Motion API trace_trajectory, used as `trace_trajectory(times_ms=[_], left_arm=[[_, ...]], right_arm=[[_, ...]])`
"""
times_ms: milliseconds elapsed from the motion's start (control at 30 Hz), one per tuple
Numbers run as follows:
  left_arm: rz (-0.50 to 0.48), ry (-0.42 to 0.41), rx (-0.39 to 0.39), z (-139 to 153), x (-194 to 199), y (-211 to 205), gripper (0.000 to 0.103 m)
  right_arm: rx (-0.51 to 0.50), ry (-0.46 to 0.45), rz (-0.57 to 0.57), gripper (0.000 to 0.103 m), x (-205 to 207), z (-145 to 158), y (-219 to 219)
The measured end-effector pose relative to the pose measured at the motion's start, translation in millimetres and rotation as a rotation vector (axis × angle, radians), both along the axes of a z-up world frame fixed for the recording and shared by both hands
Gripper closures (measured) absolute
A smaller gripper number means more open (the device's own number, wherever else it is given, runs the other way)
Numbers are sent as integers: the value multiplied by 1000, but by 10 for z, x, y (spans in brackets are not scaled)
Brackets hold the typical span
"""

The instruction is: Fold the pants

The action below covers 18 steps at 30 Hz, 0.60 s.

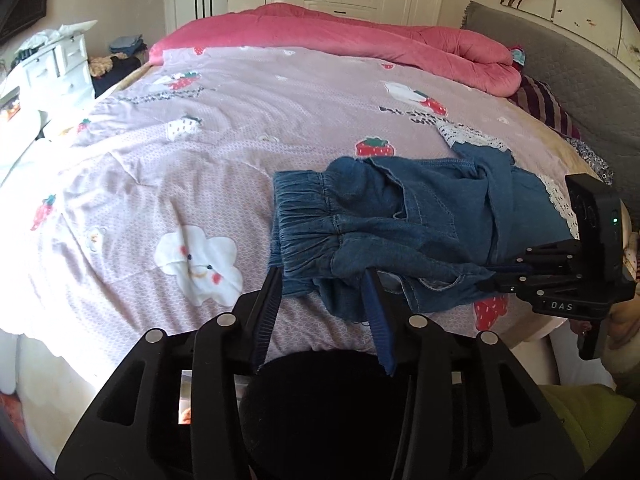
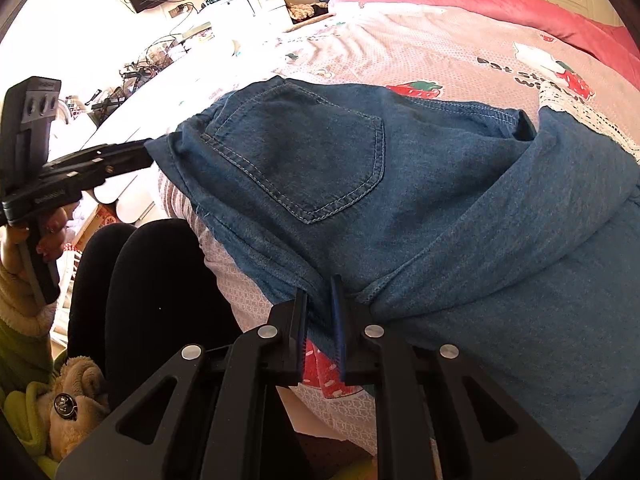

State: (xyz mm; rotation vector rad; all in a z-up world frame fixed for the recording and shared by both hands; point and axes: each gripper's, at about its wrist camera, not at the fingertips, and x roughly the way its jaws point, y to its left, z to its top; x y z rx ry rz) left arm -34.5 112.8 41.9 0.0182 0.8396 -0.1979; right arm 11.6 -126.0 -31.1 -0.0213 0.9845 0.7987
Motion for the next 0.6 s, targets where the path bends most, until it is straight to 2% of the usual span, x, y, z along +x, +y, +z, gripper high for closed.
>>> trace_trajectory(times_ms=[67,167,333,400,467,500,600], left_arm=[[18,-22,1,95,-27,33,69],[21,-41,-53,221,14,36,69],[-74,-20,-126,214,261,-343,69],[-135,17,-142,93,386,-579,80],[-163,57,-114,-70,451,-735,85],[-173,80,-76,-193,484,-815,87],[-164,137,8,-487,504,-875,88]], right_arm=[[7,6,-2,91,4,-8,-21],[17,12,-1,88,7,-4,-33],[26,15,21,74,-48,49,-20],[37,11,18,73,-75,101,-49],[57,6,8,73,-103,174,-138],[65,-5,-3,73,-115,222,-199],[74,-47,-56,73,-101,348,-358]])
